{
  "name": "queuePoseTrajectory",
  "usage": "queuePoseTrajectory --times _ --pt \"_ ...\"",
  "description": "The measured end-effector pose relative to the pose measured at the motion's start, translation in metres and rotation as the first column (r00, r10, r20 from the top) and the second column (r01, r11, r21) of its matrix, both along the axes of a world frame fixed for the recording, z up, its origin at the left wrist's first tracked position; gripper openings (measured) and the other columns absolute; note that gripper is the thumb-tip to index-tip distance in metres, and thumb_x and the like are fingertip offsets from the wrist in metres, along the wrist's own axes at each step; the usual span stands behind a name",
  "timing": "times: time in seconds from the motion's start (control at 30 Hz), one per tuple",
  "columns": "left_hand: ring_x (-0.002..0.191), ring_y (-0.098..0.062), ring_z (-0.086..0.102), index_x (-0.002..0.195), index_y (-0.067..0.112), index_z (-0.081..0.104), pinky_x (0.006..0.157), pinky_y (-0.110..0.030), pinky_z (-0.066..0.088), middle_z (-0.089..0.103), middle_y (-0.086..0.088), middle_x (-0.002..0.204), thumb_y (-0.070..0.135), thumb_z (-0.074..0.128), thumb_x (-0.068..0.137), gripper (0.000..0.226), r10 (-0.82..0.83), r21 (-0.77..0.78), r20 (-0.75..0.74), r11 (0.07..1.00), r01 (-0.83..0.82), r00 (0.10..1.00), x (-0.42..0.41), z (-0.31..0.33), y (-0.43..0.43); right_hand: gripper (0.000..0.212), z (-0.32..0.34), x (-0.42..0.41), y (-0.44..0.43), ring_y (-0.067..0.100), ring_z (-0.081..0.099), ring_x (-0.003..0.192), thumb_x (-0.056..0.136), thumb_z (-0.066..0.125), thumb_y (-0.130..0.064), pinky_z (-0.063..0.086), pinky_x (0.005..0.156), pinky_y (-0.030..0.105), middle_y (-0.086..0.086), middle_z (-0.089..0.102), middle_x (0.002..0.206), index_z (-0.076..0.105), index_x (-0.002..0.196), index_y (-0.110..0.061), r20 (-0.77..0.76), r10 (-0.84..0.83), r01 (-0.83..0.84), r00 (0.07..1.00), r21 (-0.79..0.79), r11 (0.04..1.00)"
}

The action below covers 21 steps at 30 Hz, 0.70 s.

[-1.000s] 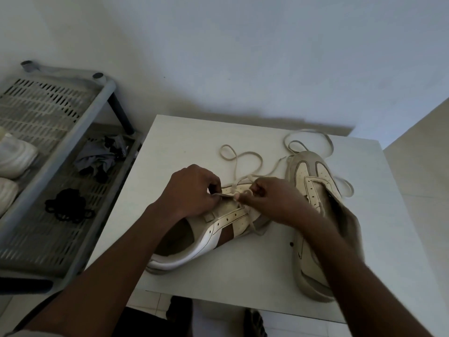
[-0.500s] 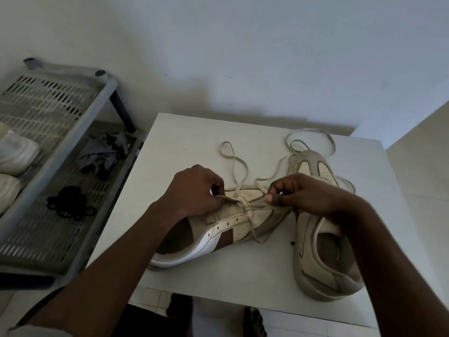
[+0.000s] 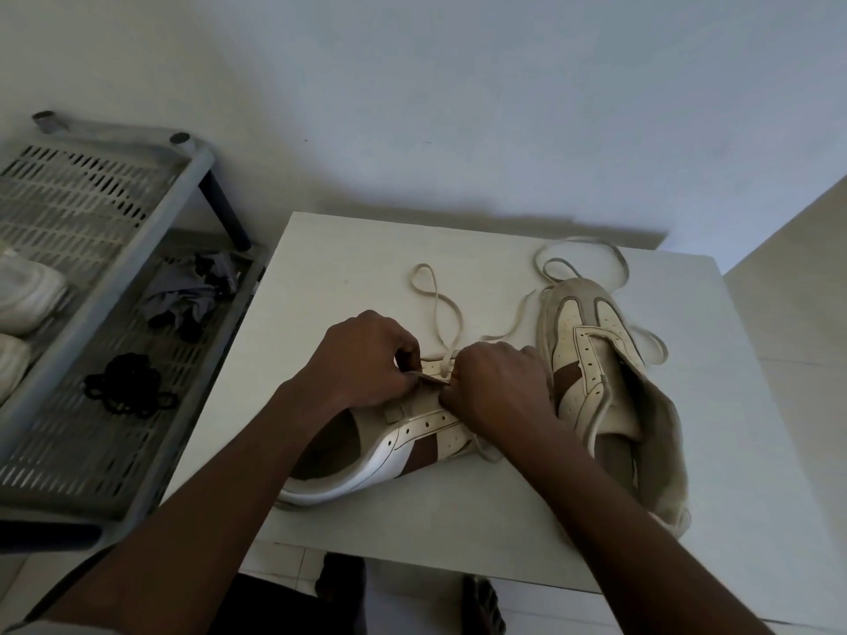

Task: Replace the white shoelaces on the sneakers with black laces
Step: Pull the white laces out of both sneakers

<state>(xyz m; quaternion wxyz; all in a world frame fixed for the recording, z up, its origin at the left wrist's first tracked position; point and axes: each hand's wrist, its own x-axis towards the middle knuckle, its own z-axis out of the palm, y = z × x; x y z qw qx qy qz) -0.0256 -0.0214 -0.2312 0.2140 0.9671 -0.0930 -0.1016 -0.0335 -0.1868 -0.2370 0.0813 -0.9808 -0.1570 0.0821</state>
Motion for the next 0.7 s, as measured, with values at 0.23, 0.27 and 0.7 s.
queuePoseTrajectory --times 0.23,0.27,0.7 --pt "0.072 -0.006 0.058 0.069 0.032 0.066 0.064 -0.022 0.04 0.055 0.018 0.065 0.032 0.069 0.076 0.007 -0.003 0.029 0.002 1.0 0.003 1.0 0.0 -0.001 -0.001 0.033 0.008 0.0 -0.002 0.018 0.053 0.069 0.082 0.068 -0.035 0.033 0.082 0.034 -0.006 0.045 0.062 0.044 0.065 -0.021 0.053 -0.1 0.103 0.994 -0.057 0.993" --pt "0.073 -0.007 0.058 0.069 0.032 0.067 0.064 -0.022 0.04 0.056 0.017 0.066 0.033 0.069 0.076 0.007 -0.002 0.031 0.005 1.0 0.002 1.0 0.0 -0.002 0.0 0.036 0.007 -0.001 0.001 0.018 0.05 0.065 0.082 0.066 -0.029 0.032 0.082 0.035 -0.006 0.04 0.059 0.038 0.062 -0.021 0.06 -0.098 0.102 0.993 -0.068 0.993" --pt "0.069 -0.006 0.059 0.065 0.031 0.067 0.06 -0.02 0.04 0.055 0.021 0.06 0.03 0.071 0.071 0.008 0.003 -0.027 -0.037 1.0 -0.004 0.999 -0.001 0.0 -0.001 0.017 0.062 0.036 -0.095 0.012 0.059 0.069 0.072 0.082 -0.03 0.046 0.069 0.025 0.002 0.068 0.072 0.075 0.074 -0.015 -0.578 0.28 0.168 0.766 0.6 0.782"
